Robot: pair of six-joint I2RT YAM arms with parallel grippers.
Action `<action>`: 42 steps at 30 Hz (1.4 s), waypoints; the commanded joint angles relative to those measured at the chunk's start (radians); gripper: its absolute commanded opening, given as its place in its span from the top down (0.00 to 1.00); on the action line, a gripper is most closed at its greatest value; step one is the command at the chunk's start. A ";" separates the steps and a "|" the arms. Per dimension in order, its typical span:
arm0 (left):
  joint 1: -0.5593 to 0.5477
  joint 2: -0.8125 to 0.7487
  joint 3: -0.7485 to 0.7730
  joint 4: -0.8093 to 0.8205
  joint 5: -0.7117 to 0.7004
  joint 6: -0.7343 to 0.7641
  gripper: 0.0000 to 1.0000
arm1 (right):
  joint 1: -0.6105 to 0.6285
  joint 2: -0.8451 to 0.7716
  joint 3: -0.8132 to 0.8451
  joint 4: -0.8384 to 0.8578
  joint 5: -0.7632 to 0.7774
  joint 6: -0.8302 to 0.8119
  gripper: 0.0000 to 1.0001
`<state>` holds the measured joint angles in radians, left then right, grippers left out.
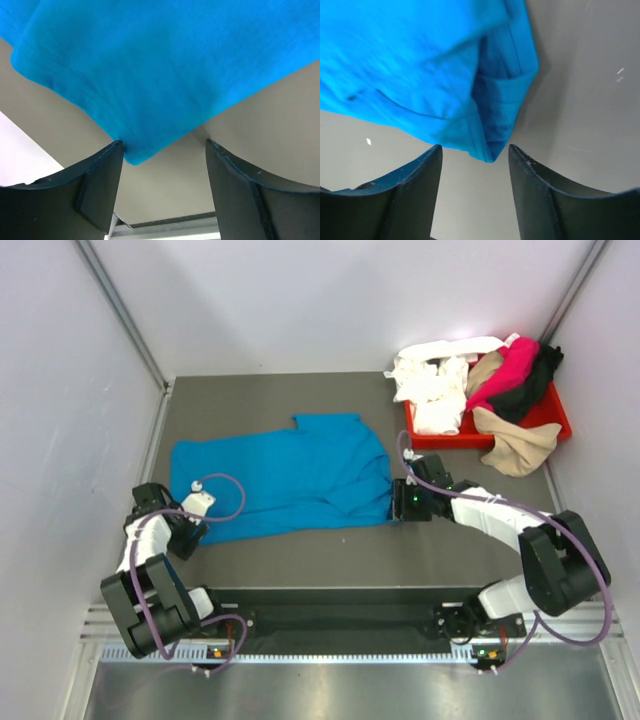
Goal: Fold and stack the t-shirts
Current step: Fold the tshirt
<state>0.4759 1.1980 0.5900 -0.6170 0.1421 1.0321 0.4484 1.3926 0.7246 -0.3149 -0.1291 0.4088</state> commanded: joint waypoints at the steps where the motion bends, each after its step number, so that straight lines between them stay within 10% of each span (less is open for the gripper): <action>1: -0.002 -0.003 -0.022 0.124 0.020 0.078 0.29 | -0.005 0.025 -0.031 0.103 -0.043 0.039 0.48; 7: -0.003 0.003 -0.120 0.351 0.008 0.054 0.43 | -0.036 0.034 -0.083 0.126 -0.017 0.047 0.86; 13: -0.005 -0.006 -0.154 0.336 0.034 0.056 1.00 | -0.071 -0.003 -0.106 0.085 -0.020 0.044 1.00; 28: 0.056 -0.040 0.010 -0.115 0.074 0.273 1.00 | -0.070 -0.464 -0.321 -0.257 -0.103 0.219 1.00; 29: 0.056 -0.035 0.014 -0.122 0.065 0.279 0.99 | -0.071 -0.474 -0.327 -0.271 -0.101 0.225 0.94; 30: 0.055 -0.031 0.024 -0.138 0.063 0.281 0.91 | -0.070 -0.484 -0.323 -0.277 -0.095 0.225 0.60; 33: 0.055 -0.015 0.114 -0.234 0.088 0.269 0.02 | -0.071 -0.501 -0.242 -0.303 -0.061 0.214 0.34; 39: 0.052 0.095 0.431 -0.245 0.285 -0.050 0.01 | -0.062 -0.368 0.181 -0.340 0.112 0.033 0.31; 42: 0.033 0.191 0.540 -0.067 0.280 -0.388 0.08 | -0.063 -0.180 0.370 -0.248 0.125 -0.063 0.47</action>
<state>0.5205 1.3163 1.0531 -0.8280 0.3374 0.9874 0.3882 1.1034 0.9226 -0.6605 -0.0742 0.4641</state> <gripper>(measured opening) 0.948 0.571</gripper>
